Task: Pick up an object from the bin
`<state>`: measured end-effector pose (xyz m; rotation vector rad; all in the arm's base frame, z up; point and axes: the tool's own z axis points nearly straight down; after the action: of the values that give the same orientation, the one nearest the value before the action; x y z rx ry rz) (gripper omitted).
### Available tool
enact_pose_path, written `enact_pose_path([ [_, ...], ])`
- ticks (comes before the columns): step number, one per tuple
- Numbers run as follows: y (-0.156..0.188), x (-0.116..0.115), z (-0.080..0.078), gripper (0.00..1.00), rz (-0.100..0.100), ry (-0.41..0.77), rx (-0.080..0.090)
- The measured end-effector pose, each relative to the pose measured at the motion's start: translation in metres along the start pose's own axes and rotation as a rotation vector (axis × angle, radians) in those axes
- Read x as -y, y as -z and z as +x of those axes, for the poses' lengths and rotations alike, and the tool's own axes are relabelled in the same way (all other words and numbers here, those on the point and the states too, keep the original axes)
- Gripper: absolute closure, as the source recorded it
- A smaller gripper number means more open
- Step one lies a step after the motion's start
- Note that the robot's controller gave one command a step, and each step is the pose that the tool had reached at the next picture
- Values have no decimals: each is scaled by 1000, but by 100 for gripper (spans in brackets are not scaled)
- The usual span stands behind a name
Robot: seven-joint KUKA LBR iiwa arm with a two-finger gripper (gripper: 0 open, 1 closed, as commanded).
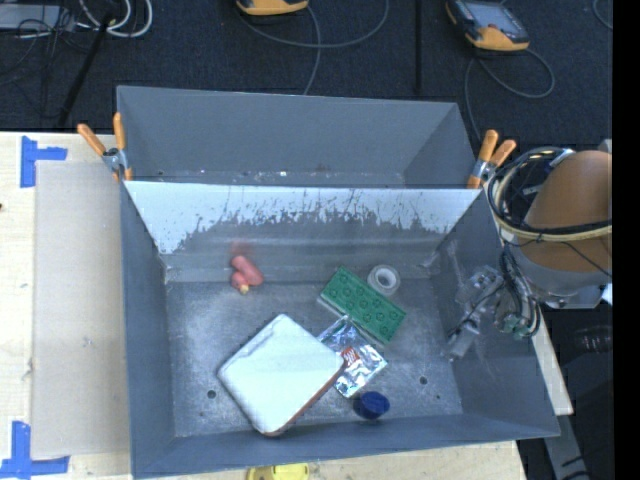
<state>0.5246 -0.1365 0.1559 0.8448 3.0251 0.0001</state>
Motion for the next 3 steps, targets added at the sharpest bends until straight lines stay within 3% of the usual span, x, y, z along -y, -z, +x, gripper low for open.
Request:
enact_pose_path([
  [1, 88, -6, -16, 0, -2, 26, 9],
  [2, -28, -17, 15, 0, 3, -90, -10],
  [3, 34, -50, 26, 0, -2, -228, 2],
])
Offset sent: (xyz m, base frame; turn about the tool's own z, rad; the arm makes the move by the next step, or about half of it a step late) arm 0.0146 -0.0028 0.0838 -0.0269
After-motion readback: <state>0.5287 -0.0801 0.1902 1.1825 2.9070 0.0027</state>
